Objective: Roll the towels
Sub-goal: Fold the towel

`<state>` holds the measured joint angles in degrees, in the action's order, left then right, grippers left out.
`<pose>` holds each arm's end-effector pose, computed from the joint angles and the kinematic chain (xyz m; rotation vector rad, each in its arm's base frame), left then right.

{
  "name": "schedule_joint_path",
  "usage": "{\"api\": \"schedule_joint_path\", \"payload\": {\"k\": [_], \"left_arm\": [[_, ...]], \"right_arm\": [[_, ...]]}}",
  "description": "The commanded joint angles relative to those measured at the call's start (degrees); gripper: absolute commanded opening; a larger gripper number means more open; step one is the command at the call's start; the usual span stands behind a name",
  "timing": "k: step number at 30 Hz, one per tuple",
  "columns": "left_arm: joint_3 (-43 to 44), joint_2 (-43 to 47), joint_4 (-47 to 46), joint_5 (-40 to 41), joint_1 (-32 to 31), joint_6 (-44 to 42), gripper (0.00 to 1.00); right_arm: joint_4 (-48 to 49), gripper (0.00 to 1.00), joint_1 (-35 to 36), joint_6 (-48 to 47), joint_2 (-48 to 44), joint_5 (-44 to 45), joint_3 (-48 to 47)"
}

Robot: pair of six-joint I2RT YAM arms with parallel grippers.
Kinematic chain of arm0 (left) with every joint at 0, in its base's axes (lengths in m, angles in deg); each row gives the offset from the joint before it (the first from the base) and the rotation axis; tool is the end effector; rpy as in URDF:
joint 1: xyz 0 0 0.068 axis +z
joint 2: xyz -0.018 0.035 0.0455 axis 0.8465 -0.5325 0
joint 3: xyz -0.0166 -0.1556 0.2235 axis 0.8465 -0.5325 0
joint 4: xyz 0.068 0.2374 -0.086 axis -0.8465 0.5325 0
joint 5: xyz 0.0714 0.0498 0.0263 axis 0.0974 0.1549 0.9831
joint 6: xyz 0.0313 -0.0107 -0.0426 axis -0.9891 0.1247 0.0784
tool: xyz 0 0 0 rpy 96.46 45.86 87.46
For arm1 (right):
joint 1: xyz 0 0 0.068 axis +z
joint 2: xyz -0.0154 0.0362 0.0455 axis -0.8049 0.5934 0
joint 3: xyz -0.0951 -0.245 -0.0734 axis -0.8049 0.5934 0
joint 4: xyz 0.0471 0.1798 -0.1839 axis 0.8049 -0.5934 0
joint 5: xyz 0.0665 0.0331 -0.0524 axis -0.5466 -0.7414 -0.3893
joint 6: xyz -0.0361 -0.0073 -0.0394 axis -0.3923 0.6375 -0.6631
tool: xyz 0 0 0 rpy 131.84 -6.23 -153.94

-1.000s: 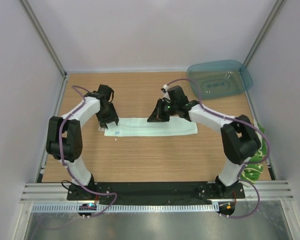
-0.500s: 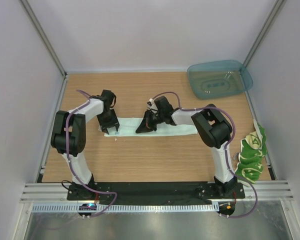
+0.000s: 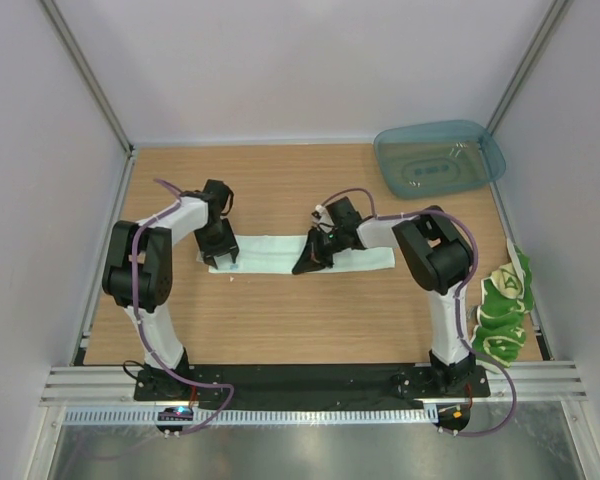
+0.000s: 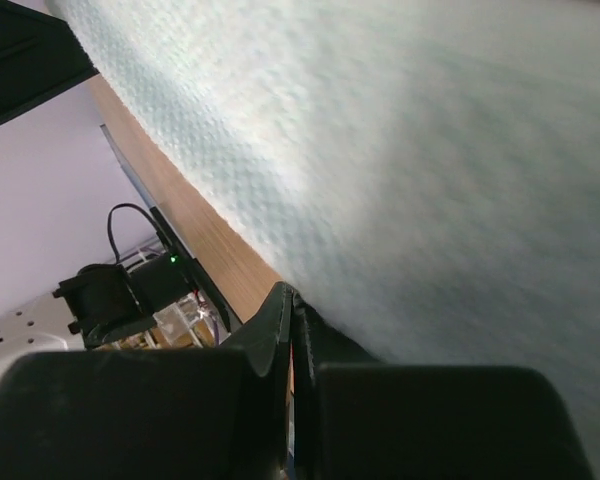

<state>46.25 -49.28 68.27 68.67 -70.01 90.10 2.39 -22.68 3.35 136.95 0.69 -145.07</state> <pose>0.3384 -0.0705 0.1590 -0.6381 2.9140 0.0079 0.3368 0.2301 0.0992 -0.0362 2.8144 1.3901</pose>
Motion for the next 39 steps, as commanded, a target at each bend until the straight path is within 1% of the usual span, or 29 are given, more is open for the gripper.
{"api": "schedule_joint_path", "payload": {"k": [1, 7, 12, 15, 17, 20, 21, 25, 28, 29, 30, 32, 34, 35, 36, 37, 38, 39], "left_arm": [[-0.69, -3.28, -1.09, 5.89, 0.58, -1.09, 0.51], [0.01, -3.90, -0.65, 6.43, 1.02, -1.27, 0.50], [1.67, -4.77, 0.66, 6.78, 1.20, -1.53, 0.49], [2.12, -4.60, 1.11, 6.69, 1.11, -1.62, 0.49], [2.29, -4.69, 1.19, 6.69, 1.11, -1.71, 0.49], [2.56, -4.86, 1.54, 6.60, 1.11, -1.79, 0.49], [2.65, -4.86, 1.55, 6.60, 1.11, -1.79, 0.49], [2.82, -4.51, 1.98, 6.60, 1.11, -1.79, 0.49], [3.35, -4.42, 2.25, 6.34, 1.11, -1.88, 0.49], [3.61, -4.42, 2.34, 6.34, 1.20, -1.88, 0.49], [3.70, -4.34, 2.51, 6.25, 1.20, -1.88, 0.49], [3.88, -3.99, 2.78, 5.55, 1.20, -1.71, 0.49], [4.23, -3.02, 3.21, 5.28, 1.20, -1.79, 0.51], [4.40, -2.58, 3.39, 5.11, 1.20, -1.88, 0.52], [5.10, -2.06, 4.09, 4.85, 1.20, -1.97, 0.54], [5.54, -0.83, 4.44, 4.67, 1.20, -2.32, 0.55], [6.16, -0.30, 4.79, 4.49, 1.20, -2.50, 0.56], [6.60, 0.23, 5.76, 4.14, 1.20, -2.58, 0.58]], "right_arm": [[-0.96, 0.01, -6.46, -3.03, -1.46, 0.91, 5.18], [0.19, 0.01, -15.43, -4.62, -5.58, -2.35, 12.73], [4.57, 0.01, -19.66, -0.93, -9.36, -1.83, 21.61], [8.87, 0.01, -23.78, 1.78, -13.31, -1.56, 27.50], [8.80, 0.01, -25.81, 2.59, -16.57, -0.24, 30.22], [5.12, 0.01, -30.11, 1.19, -20.52, 3.18, 31.55], [3.02, 0.01, -32.91, 1.01, -21.23, 3.80, 31.81], [-1.91, 0.01, -37.32, -0.04, -24.83, 8.01, 33.13], [-7.88, 0.01, -38.73, -2.94, -28.78, 14.33, 32.96], [-9.47, 0.01, -38.83, -4.69, -29.66, 17.66, 31.92], [-12.53, 0.01, -38.91, -5.31, -31.67, 19.08, 31.38], [-15.71, 0.01, -38.91, -6.98, -34.05, 22.16, 29.46], [-20.36, 0.02, -38.83, -7.86, -38.88, 27.95, 27.87], [-21.51, 0.03, -38.83, -8.22, -40.64, 29.36, 26.56], [-23.96, 0.11, -38.83, -8.83, -42.40, 31.73, 25.85], [-25.20, 0.18, -38.83, -9.10, -45.72, 32.36, 25.23], [-26.08, 0.24, -38.83, -9.36, -47.06, 32.54, 24.18], [-28.01, 0.38, -38.83, -9.80, -48.38, 32.37, 23.65]]}}
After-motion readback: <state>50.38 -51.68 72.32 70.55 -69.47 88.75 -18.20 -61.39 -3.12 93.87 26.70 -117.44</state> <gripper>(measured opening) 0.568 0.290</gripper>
